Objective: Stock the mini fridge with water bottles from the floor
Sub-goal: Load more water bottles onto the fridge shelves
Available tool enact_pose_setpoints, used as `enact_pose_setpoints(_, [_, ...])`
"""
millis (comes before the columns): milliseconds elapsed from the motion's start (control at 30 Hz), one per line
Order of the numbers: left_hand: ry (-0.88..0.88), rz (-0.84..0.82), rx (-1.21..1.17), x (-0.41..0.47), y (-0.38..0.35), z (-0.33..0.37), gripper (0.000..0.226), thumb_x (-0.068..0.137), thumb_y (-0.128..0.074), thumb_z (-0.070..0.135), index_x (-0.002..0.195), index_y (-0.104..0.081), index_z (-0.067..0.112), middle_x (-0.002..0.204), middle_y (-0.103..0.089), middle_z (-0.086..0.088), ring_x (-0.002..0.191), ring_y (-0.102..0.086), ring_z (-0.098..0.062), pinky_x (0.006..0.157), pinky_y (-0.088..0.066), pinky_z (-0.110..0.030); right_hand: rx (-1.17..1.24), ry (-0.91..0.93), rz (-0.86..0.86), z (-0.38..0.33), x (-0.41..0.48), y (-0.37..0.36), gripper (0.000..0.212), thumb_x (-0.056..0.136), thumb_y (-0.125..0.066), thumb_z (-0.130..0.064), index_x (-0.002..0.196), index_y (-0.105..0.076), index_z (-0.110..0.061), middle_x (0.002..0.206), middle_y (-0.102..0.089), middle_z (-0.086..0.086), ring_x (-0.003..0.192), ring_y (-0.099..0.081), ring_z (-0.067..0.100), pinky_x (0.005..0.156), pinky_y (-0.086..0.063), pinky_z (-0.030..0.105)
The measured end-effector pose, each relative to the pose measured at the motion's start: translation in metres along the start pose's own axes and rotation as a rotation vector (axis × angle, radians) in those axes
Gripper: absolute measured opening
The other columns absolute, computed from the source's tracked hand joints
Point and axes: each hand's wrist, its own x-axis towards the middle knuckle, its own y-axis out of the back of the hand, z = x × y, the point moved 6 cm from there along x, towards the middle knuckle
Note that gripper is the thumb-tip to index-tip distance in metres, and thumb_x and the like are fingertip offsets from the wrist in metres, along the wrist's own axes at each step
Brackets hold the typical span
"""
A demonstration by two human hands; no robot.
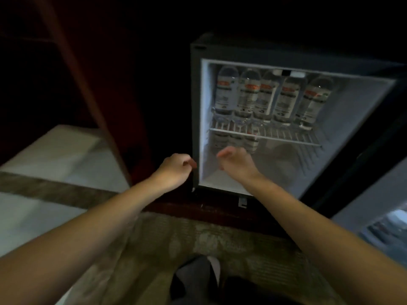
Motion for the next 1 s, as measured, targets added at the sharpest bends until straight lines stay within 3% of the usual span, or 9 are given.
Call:
enact_pose_setpoints(133, [0.037,0.154,0.033,-0.089,0.07,-0.028,0.029,0.093,-0.038,0.008,0.111,-0.062,0.009,0.097,-0.063,-0.012,0.092,-0.062,-0.03,0.077,-0.049,-0.04,0.188,0.133,-0.146,-0.084,-0.066,-0.025,0.022,0.09,-0.048,-0.006,0.077,-0.06,-0.018,0.092,-0.062,0.006,0.1,-0.062,0.034,0.092,-0.049,0.051])
enact_pose_setpoints(267, [0.115,0.339,0.021,-0.176,0.122,-0.059,0.03,0.093,-0.039,0.009,0.109,-0.064,0.006,0.11,-0.064,-0.011,0.105,-0.06,-0.025,0.088,-0.047,-0.034,0.151,0.223,-0.196,-0.142,-0.14,-0.065,0.017,0.089,-0.046,-0.014,0.087,-0.063,-0.015,0.103,-0.066,0.01,0.098,-0.064,0.029,0.092,-0.05,0.045])
enact_pose_setpoints(367, [0.175,0.405,0.0,-0.233,0.138,-0.085,0.031,0.093,-0.04,0.009,0.109,-0.065,0.004,0.115,-0.064,-0.013,0.108,-0.06,-0.027,0.091,-0.047,-0.032,0.133,0.25,-0.271,-0.161,-0.188,-0.11,0.016,0.088,-0.048,-0.017,0.082,-0.063,-0.017,0.099,-0.068,0.01,0.097,-0.064,0.028,0.09,-0.052,0.046])
enact_pose_setpoints(500, [0.286,0.421,-0.021,-0.306,0.139,-0.146,0.027,0.092,-0.041,0.012,0.096,-0.067,0.007,0.107,-0.064,-0.016,0.104,-0.061,-0.032,0.09,-0.048,-0.038,0.129,0.211,-0.425,-0.156,-0.254,-0.182,0.018,0.087,-0.049,-0.01,0.073,-0.061,-0.012,0.078,-0.065,0.009,0.081,-0.067,0.027,0.084,-0.055,0.043])
enact_pose_setpoints(600, [0.4,0.407,-0.02,-0.345,0.122,-0.199,0.029,0.091,-0.04,0.013,0.095,-0.064,-0.002,0.109,-0.065,-0.02,0.101,-0.062,-0.036,0.091,-0.051,-0.042,0.063,0.193,-0.538,-0.143,-0.295,-0.239,0.023,0.088,-0.045,-0.006,0.093,-0.064,0.006,0.087,-0.065,0.018,0.082,-0.064,0.031,0.073,-0.052,0.04])
enact_pose_setpoints(700, [0.536,0.422,-0.067,-0.378,0.096,-0.255,0.032,0.093,-0.039,0.014,0.107,-0.064,0.001,0.111,-0.065,-0.016,0.097,-0.063,-0.03,0.092,-0.051,-0.038,-0.022,0.203,-0.61,-0.129,-0.332,-0.293,0.021,0.09,-0.045,-0.007,0.096,-0.065,0.0,0.091,-0.063,0.014,0.088,-0.063,0.028,0.079,-0.054,0.04])
enact_pose_setpoints(800, [0.642,0.405,-0.096,-0.406,0.066,-0.301,0.025,0.093,-0.041,0.009,0.091,-0.066,0.002,0.086,-0.06,-0.007,0.086,-0.056,-0.02,0.08,-0.047,-0.031,-0.11,0.146,-0.694,-0.098,-0.36,-0.345,0.018,0.093,-0.043,-0.011,0.087,-0.06,-0.008,0.085,-0.057,0.008,0.084,-0.058,0.023,0.081,-0.051,0.036])
enact_pose_setpoints(867, [0.707,0.37,-0.115,-0.423,0.045,-0.326,0.02,0.094,-0.043,0.009,0.085,-0.061,0.007,0.085,-0.054,-0.005,0.085,-0.052,-0.018,0.074,-0.04,-0.025,-0.173,0.091,-0.761,-0.071,-0.377,-0.374,0.014,0.093,-0.045,-0.013,0.087,-0.057,-0.01,0.09,-0.059,0.009,0.088,-0.058,0.023,0.086,-0.051,0.033])
enact_pose_setpoints(1000, [0.78,0.338,-0.245,-0.444,-0.004,-0.368,0.01,0.093,-0.047,0.011,0.088,-0.056,0.012,0.082,-0.055,0.001,0.068,-0.05,-0.005,0.059,-0.039,-0.014,-0.226,0.004,-0.87,-0.043,-0.403,-0.397,0.025,0.093,-0.043,-0.005,0.113,-0.057,-0.001,0.119,-0.059,0.016,0.112,-0.055,0.027,0.094,-0.044,0.032])
